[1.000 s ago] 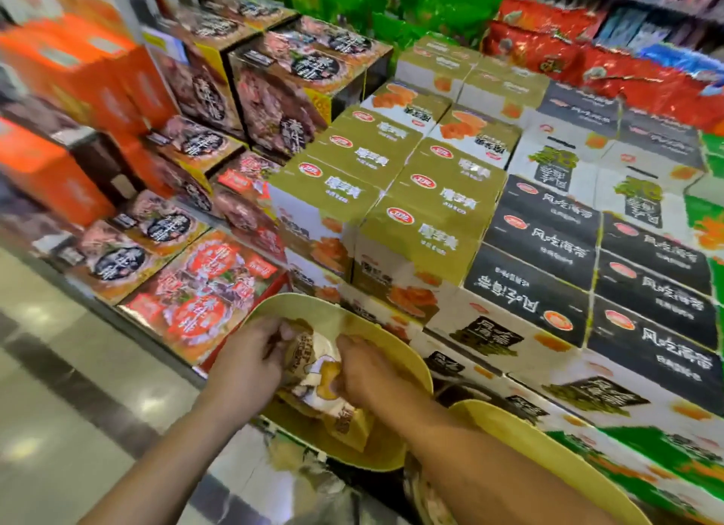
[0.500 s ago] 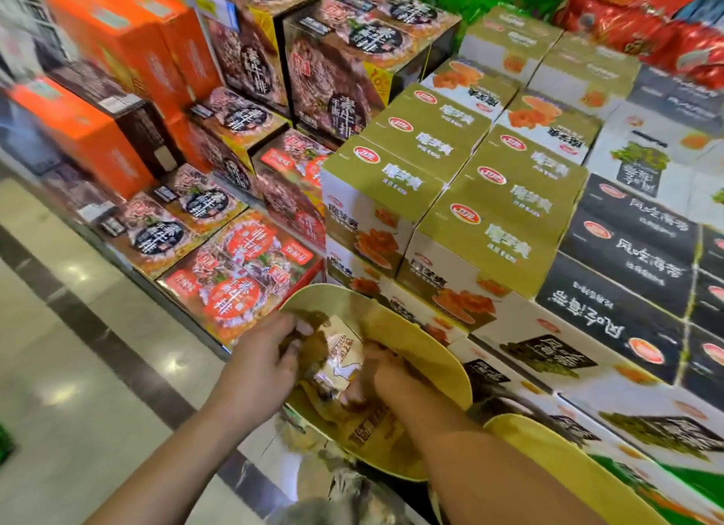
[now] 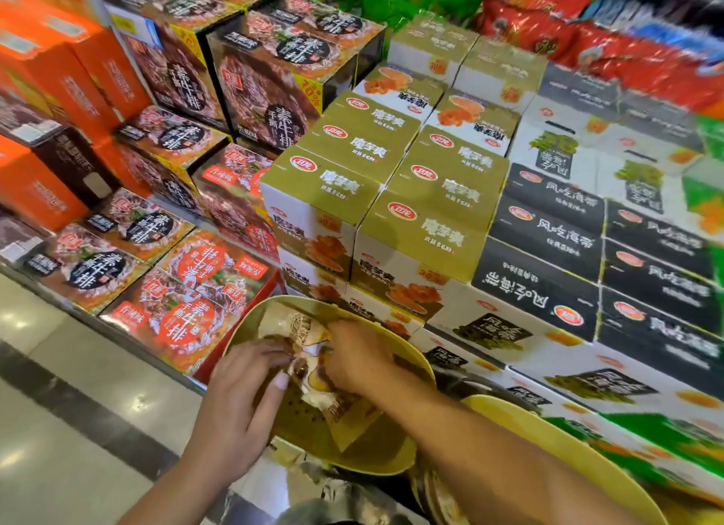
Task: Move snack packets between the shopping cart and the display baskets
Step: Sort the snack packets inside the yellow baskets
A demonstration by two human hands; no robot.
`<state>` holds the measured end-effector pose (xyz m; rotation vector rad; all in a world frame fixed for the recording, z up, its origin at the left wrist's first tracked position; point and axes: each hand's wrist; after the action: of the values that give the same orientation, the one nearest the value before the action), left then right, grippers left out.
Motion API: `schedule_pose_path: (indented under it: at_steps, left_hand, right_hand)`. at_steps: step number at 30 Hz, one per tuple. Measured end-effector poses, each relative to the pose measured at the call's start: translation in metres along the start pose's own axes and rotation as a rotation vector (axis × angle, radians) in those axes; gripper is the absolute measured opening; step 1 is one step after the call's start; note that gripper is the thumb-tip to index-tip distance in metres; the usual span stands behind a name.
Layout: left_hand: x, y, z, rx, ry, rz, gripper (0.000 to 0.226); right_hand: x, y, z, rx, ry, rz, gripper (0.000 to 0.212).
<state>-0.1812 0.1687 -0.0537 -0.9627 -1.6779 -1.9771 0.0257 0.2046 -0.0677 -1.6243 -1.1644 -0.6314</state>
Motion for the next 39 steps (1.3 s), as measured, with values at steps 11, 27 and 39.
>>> schedule_pose_path:
  at_steps: [11,27,39]
  left_hand:
    - [-0.012,-0.031,-0.032,-0.317,-0.130,0.466,0.048]
    - [-0.051,0.130,-0.076,-0.326,-0.214,0.247,0.079]
    - [-0.265,0.381,-0.328,-1.036,-0.794,0.014,0.046]
  right_hand:
    - [0.098,-0.009,-0.159,0.034,0.501,0.503,0.033]
    - [0.044,0.070,-0.500,-0.303,1.371,0.786,0.042]
    - [-0.176,0.102,-0.762,-0.972,1.917,0.879,0.059]
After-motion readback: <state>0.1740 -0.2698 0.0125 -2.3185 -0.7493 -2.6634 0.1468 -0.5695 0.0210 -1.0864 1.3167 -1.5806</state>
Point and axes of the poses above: each hand's wrist, its own z-axis towards the middle knuckle, its own x-axis out of the back of the hand, y = z × x, and after that the axes turned 14 degrees about x, right-handed
